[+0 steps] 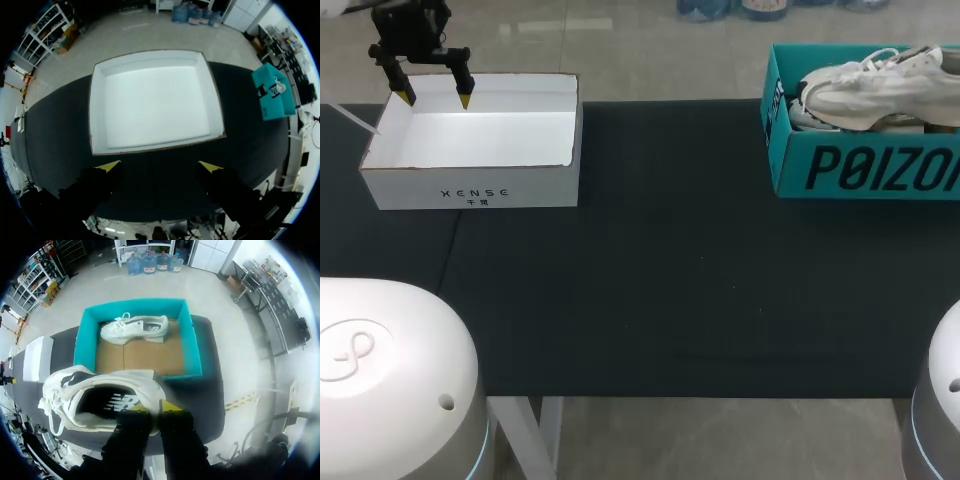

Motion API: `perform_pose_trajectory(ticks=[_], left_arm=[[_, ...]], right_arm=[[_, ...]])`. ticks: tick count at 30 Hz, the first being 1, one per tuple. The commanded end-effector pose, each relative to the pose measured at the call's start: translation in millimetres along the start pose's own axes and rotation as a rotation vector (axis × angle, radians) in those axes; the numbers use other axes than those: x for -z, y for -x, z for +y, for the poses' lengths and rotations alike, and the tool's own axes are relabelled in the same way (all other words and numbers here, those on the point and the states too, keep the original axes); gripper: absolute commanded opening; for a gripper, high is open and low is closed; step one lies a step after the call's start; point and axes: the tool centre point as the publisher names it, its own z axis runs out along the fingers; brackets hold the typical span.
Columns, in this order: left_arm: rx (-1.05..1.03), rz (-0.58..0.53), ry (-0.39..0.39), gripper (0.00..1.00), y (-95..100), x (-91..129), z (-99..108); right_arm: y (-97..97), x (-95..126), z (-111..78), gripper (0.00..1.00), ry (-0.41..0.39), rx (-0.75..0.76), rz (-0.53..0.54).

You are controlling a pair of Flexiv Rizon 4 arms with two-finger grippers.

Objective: Take the shoe out of the shoebox, open the shoe tongue, remove and reinsert the insole, then place the shoe into the shoebox

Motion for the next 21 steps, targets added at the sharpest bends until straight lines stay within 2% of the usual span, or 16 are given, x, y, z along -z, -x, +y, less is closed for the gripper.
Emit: perform_pose_trajectory(ticks=[1, 10, 12, 17, 21], left_arm=[[0.001, -0.002, -0.001, 1.00, 0.0, 0.5, 1.4], [0.001, -0.002, -0.001, 1.00, 0.0, 0.5, 1.4], [0.001, -0.002, -0.001, 1.00, 0.0, 0.5, 1.4], [0.001, -0.002, -0.001, 1.00, 0.0, 0.5, 1.4], [0.001, -0.002, -0.001, 1.00, 0.0, 0.5, 1.4]], right_arm=[[-15.6, 11.5, -61.1, 0.00, 0.067, -0.023, 0.004], [-66.9, -7.9, -162.8, 0.00, 0.077, -0.084, 0.048], [-80.1, -14.0, -183.9, 0.00, 0.112, -0.083, 0.035], [-111.0, -36.8, -219.5, 0.00, 0.154, -0.113, 0.007], [-136.5, -51.1, -236.8, 0.00, 0.164, -0.125, 0.027]])
